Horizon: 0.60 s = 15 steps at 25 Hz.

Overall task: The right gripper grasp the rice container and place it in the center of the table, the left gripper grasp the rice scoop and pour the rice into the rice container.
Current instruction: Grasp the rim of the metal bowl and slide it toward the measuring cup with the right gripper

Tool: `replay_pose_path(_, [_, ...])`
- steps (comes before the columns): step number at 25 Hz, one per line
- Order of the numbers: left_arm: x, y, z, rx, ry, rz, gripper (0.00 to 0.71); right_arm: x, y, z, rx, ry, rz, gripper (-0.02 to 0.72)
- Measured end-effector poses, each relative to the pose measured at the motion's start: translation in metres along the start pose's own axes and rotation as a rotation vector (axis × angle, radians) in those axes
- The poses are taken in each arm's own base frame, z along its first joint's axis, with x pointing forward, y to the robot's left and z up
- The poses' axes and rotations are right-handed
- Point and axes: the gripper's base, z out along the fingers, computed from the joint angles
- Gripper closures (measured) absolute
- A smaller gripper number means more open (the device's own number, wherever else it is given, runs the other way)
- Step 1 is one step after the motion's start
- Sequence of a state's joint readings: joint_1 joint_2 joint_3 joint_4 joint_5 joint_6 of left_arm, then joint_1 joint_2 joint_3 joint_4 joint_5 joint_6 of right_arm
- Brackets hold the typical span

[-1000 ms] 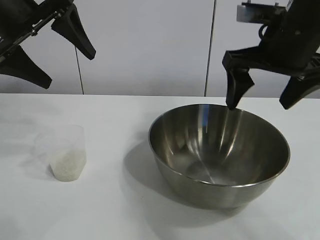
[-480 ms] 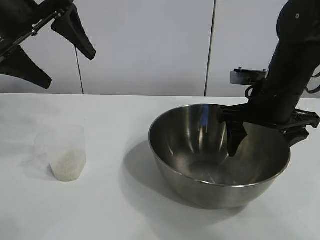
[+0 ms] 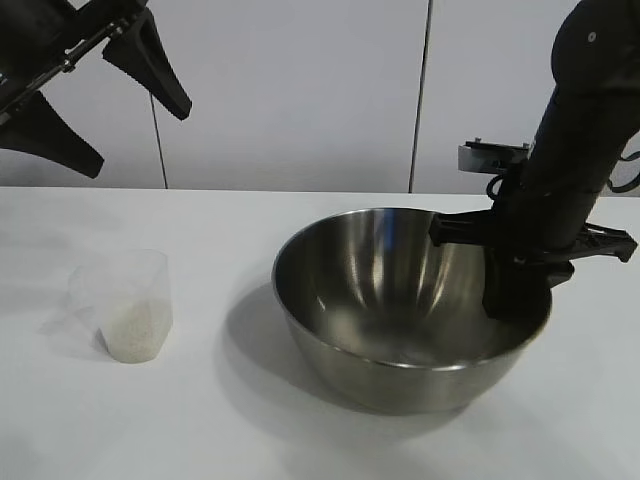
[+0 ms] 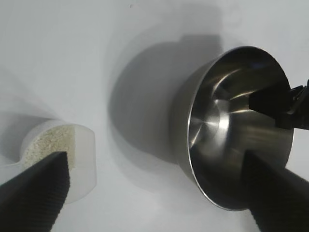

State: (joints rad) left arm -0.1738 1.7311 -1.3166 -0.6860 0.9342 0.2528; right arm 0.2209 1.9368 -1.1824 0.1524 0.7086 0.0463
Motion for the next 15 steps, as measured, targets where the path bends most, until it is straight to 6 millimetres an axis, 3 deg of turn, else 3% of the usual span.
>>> replay_pose_path(15, [0.0, 0.0, 0.0, -0.001, -0.002, 0.0, 0.021, -0.004, -0.012, -0.014, -0.192, -0.022, 0.026, 0.694])
